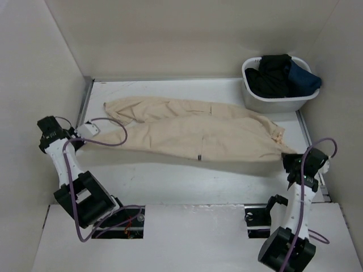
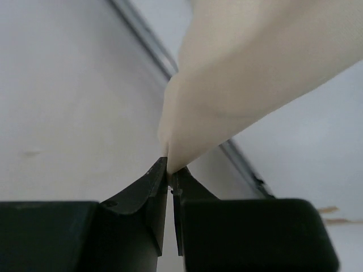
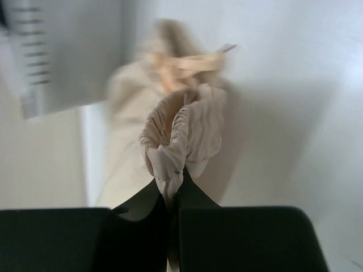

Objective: Fold and stack the trousers
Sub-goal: Flatten the trousers out, then fold the trousers

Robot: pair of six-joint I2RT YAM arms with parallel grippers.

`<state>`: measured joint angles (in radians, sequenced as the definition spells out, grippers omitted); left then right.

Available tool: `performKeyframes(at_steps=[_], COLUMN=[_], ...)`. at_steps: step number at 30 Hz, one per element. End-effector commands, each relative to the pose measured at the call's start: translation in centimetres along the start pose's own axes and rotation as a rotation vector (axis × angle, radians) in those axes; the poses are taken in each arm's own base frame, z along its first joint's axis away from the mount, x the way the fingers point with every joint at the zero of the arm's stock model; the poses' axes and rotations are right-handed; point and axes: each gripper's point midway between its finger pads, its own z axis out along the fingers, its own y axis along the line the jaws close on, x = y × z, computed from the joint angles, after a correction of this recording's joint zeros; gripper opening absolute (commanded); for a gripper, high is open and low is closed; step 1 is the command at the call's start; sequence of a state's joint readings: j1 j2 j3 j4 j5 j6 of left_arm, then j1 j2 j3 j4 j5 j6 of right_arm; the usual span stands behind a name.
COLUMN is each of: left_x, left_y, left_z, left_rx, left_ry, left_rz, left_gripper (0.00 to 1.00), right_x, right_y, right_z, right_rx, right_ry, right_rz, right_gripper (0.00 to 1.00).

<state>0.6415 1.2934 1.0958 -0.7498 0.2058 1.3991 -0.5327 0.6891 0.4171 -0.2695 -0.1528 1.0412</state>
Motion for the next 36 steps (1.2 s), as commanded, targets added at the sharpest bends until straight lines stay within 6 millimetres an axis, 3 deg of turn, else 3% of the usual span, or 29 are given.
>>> performKeyframes(at_steps=[1,5,9,13,15,17,18,19,21,24,27,28,31,34,36], left_x=[2.9,5.6,6.7,7.8,8.7,9.5,10.1,10.7,12.0,13.2,12.5,11.3,4.3,-6.2,-11.4], left_y=[-4.3,-8.0,-10.5,-12.3,-13.0,-13.4,-13.6,-13.5,-13.0,-10.6,-5.7,-3.3,1.1,3.7,4.7], left_z=[0.2,0.3,0.4,-0.6,-1.2,-1.7,-2.1,-2.4,-3.4,-4.6,-4.8,-4.5,-2.4,0.2,1.9], left_rx=[0.109,0.191,0.244,0.303,0.334,0.357,0.363,0.366,0.362,0.32,0.179,0.096,-0.045,-0.038,0.019], left_ry=[0.057,0.104,0.135,0.19,0.225,0.265,0.295,0.33,0.408,0.466,0.441,0.399,0.172,-0.122,-0.238], left_rz=[0.093,0.088,0.102,0.101,0.094,0.09,0.088,0.089,0.091,0.107,0.107,0.095,0.047,-0.157,-0.289], left_gripper=[0.05,0.05,0.06,0.08,0.16,0.33,0.38,0.41,0.44,0.45,0.48,0.51,0.6,0.61,0.61], right_x=[-1.5,-2.6,-2.1,-2.0,-2.5,-3.1,-3.4,-3.8,-5.2,-7.9,-10.8,-11.1,-10.1,-7.0,-4.9], right_y=[-4.5,-6.3,-8.6,-9.1,-9.4,-9.3,-9.0,-8.4,-6.4,-2.6,2.4,4.1,8.3,11.9,13.8], right_z=[-1.2,-2.5,-3.4,-4.3,-4.8,-5.3,-5.6,-5.9,-6.8,-8.8,-11.1,-11.3,-10.2,-8.2,-6.8], right_rx=[0.17,0.269,0.367,0.399,0.436,0.45,0.452,0.447,0.405,0.341,0.26,0.22,0.091,-0.044,-0.108], right_ry=[-0.126,-0.188,-0.191,-0.191,-0.207,-0.229,-0.239,-0.255,-0.301,-0.389,-0.485,-0.49,-0.451,-0.379,-0.337], right_rz=[0.085,0.091,0.071,0.067,0.044,0.039,0.041,0.037,0.01,-0.081,-0.216,-0.263,-0.392,-0.522,-0.596], right_gripper=[0.02,0.03,0.04,0.08,0.2,0.48,0.69,1.0,1.0,1.0,1.0,1.0,1.0,1.0,1.0])
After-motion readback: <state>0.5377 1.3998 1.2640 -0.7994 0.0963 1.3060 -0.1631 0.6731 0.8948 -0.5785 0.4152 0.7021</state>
